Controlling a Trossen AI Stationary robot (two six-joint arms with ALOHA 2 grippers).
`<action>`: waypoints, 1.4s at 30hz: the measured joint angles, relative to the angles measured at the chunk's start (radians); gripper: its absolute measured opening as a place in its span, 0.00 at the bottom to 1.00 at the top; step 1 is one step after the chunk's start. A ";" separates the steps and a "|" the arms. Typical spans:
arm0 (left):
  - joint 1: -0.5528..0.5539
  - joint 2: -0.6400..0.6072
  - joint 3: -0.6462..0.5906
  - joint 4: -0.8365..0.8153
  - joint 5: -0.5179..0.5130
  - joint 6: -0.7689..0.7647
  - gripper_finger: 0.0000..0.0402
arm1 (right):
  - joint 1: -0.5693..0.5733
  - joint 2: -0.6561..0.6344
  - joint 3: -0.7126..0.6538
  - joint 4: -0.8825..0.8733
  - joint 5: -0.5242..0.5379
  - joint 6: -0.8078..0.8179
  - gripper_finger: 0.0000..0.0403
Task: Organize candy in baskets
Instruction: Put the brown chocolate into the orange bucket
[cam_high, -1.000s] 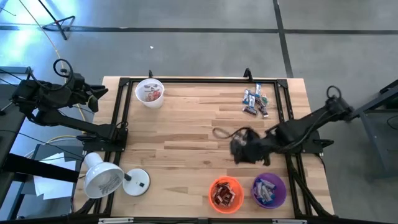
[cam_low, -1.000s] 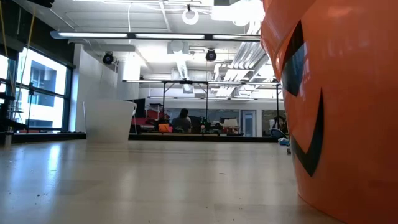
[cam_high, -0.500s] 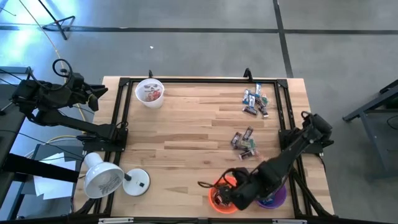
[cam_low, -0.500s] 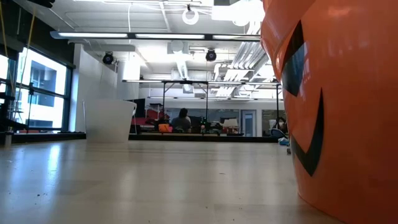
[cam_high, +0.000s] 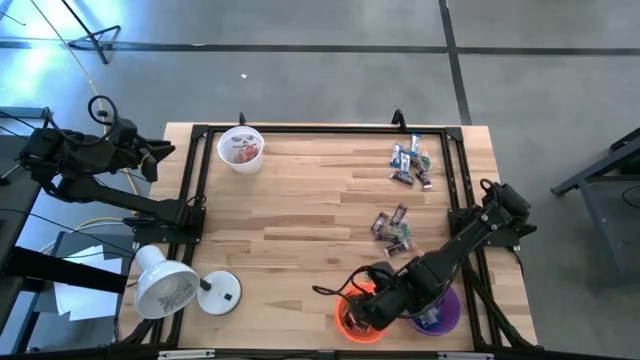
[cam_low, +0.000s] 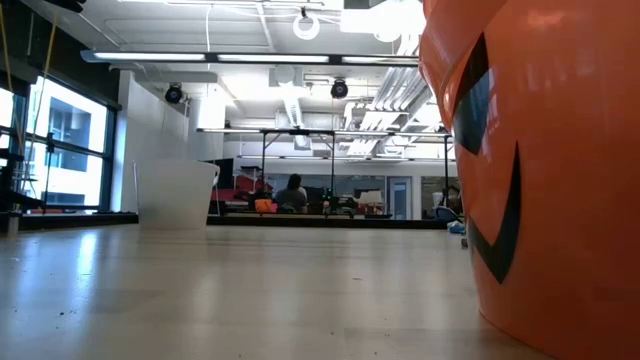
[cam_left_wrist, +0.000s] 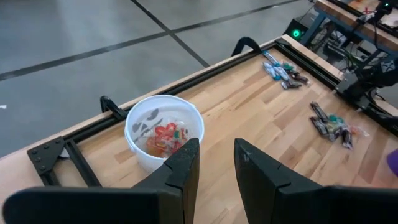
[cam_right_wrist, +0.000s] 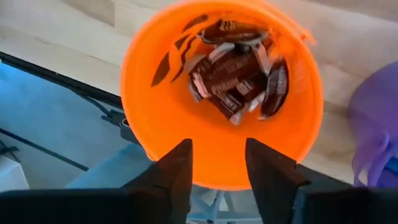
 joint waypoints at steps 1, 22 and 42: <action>0.000 0.000 0.000 -0.001 0.000 0.001 0.22 | -0.006 0.000 0.000 -0.001 -0.002 -0.016 0.35; 0.000 0.000 0.000 -0.002 -0.074 0.143 0.22 | -0.250 0.004 -0.005 -0.567 0.303 0.174 0.37; 0.000 0.000 0.000 -0.002 -0.072 0.123 0.22 | -0.394 0.051 -0.080 -0.531 0.018 -1.511 0.37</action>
